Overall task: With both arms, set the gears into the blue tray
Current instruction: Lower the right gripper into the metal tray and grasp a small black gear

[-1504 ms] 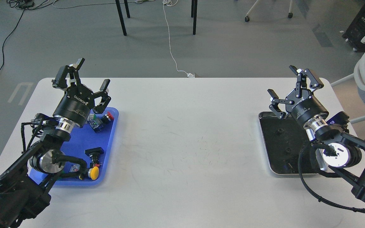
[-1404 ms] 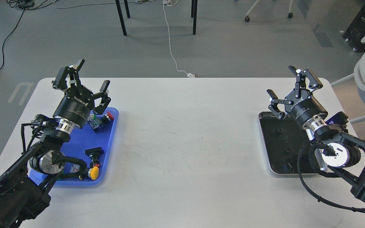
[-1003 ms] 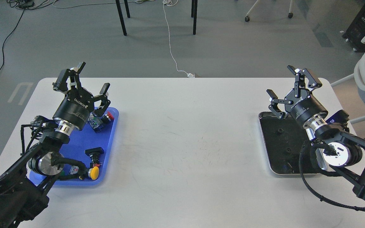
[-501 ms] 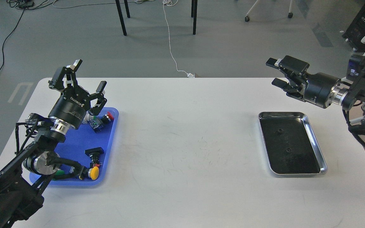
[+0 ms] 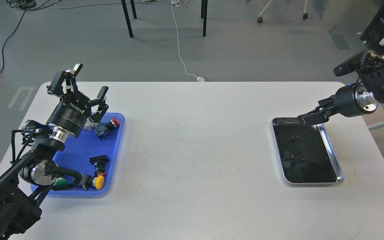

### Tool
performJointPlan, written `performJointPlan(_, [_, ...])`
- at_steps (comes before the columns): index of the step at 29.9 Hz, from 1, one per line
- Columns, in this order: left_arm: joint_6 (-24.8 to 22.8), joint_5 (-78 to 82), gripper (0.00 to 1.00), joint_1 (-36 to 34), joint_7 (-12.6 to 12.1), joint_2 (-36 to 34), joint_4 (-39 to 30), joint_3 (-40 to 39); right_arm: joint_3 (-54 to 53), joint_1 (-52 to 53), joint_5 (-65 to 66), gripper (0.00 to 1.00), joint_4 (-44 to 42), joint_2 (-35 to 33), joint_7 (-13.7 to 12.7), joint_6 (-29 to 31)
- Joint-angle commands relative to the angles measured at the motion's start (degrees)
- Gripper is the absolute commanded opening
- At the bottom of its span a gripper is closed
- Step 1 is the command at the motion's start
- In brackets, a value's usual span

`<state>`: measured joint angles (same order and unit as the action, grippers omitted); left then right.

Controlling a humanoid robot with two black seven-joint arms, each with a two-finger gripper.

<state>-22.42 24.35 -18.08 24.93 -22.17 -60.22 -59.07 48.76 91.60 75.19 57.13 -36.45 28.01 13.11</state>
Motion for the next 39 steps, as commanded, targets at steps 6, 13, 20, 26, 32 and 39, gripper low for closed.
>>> performJointPlan(6, [0.00, 0.00, 0.98, 0.23, -0.05, -0.15, -0.07, -0.17, 7.84, -7.13, -1.71, 0.92, -9.41, 10.26, -0.01, -6.78])
performJointPlan(13, [0.00, 0.00, 0.98, 0.32, -0.05, -0.06, -0.24, -0.17, 7.93, -9.51, -6.19, 0.83, -9.93, 12.10, -0.01, -6.95])
performJointPlan(20, [0.00, 0.00, 0.98, 0.32, -0.05, -0.77, -0.24, -0.43, 8.37, -11.35, -6.99, 0.73, -13.53, 14.48, -0.01, -6.69])
performJointPlan(26, [0.00, 0.00, 0.98, 0.41, -0.05, -1.03, -0.24, -0.34, 8.46, -13.64, -6.99, 0.73, -15.56, 14.65, -0.01, -6.51])
performJointPlan(32, [0.00, 0.00, 0.98, 0.41, -0.05, -1.03, -0.24, -0.26, 8.37, -14.69, -6.99, 0.68, -15.73, 14.65, -0.01, -6.52])
performJointPlan(39, [0.00, 0.00, 0.98, 0.41, -0.05, -1.12, -0.24, -0.08, 8.37, -15.22, -7.07, 0.50, -17.23, 14.74, -0.01, -6.51])
